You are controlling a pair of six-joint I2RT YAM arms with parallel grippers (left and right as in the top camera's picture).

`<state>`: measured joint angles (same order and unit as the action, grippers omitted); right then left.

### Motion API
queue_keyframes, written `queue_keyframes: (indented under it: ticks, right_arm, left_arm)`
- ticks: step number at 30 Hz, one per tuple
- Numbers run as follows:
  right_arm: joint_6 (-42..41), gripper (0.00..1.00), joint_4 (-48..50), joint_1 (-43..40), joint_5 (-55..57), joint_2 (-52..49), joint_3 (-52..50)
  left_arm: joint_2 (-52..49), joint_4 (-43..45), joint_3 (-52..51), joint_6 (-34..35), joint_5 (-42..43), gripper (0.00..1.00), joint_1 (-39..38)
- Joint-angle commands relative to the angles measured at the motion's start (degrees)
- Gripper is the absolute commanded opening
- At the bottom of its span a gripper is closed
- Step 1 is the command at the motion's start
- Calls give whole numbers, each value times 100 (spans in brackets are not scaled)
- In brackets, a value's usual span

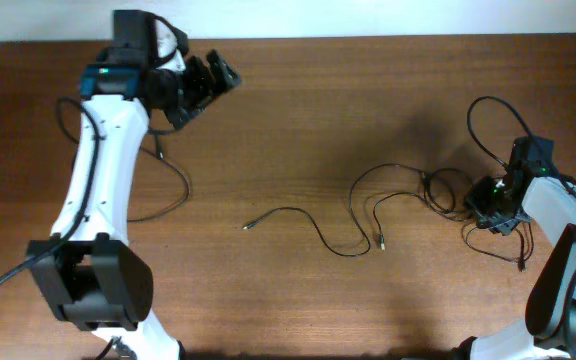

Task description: Untangle cables

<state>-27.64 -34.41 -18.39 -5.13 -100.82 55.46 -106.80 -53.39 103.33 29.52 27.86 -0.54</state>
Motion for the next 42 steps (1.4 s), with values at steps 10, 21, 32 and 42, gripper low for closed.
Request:
queue_keyframes:
  ticks: [10, 21, 32, 42]
  right_arm:
    - [201, 77, -1235, -33, -455, 662, 490]
    - [280, 98, -1423, -33, -817, 1152, 485]
    - [280, 98, -1423, -33, -817, 1152, 485]
    - [280, 98, -1423, -33, -817, 1152, 485]
  left_arm:
    - [-11, -568, -11, -243, -1032, 99, -529]
    - [-11, -603, -157, -1316, -2367, 99, -2459]
    - [-238, -20, -708, -1309, -2428, 99, -3244]
    - [-852, 177, -710, -1311, -2422, 99, -3628]
